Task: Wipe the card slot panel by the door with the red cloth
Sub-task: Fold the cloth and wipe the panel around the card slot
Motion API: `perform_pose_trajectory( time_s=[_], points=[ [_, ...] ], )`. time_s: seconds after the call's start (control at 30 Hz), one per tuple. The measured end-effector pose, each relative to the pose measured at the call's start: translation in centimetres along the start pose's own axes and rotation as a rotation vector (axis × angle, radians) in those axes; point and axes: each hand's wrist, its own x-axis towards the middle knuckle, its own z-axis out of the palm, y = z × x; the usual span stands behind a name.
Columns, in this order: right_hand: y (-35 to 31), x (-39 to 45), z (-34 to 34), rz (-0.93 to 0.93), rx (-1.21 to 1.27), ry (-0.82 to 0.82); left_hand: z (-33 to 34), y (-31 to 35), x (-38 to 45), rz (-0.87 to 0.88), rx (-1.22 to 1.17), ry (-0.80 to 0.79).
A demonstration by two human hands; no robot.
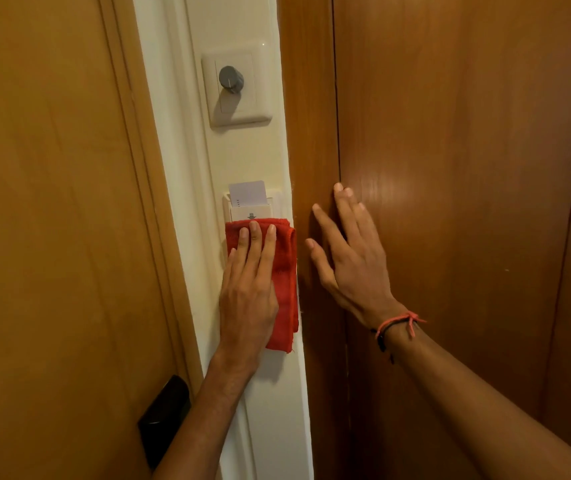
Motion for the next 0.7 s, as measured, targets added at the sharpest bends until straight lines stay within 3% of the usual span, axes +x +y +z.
perform_pose_trajectory(
  time_s=[0.17, 0.47, 0.7],
  points=[
    [-3.1, -1.6, -0.5, 0.117, 0.288, -0.059, -1.4, -0.2, 0.2, -0.083, -0.316, 0.078],
    [-5.8, -0.3, -0.9, 0.334, 0.437, -0.097, -3.3, -0.7, 0.8, -0.247, -0.439, 0.317],
    [-4.5, -1.8, -3.9, 0.605, 0.940, -0.052, -3.7, 1.0, -0.1, -0.624, -0.692, 0.134]
  ],
)
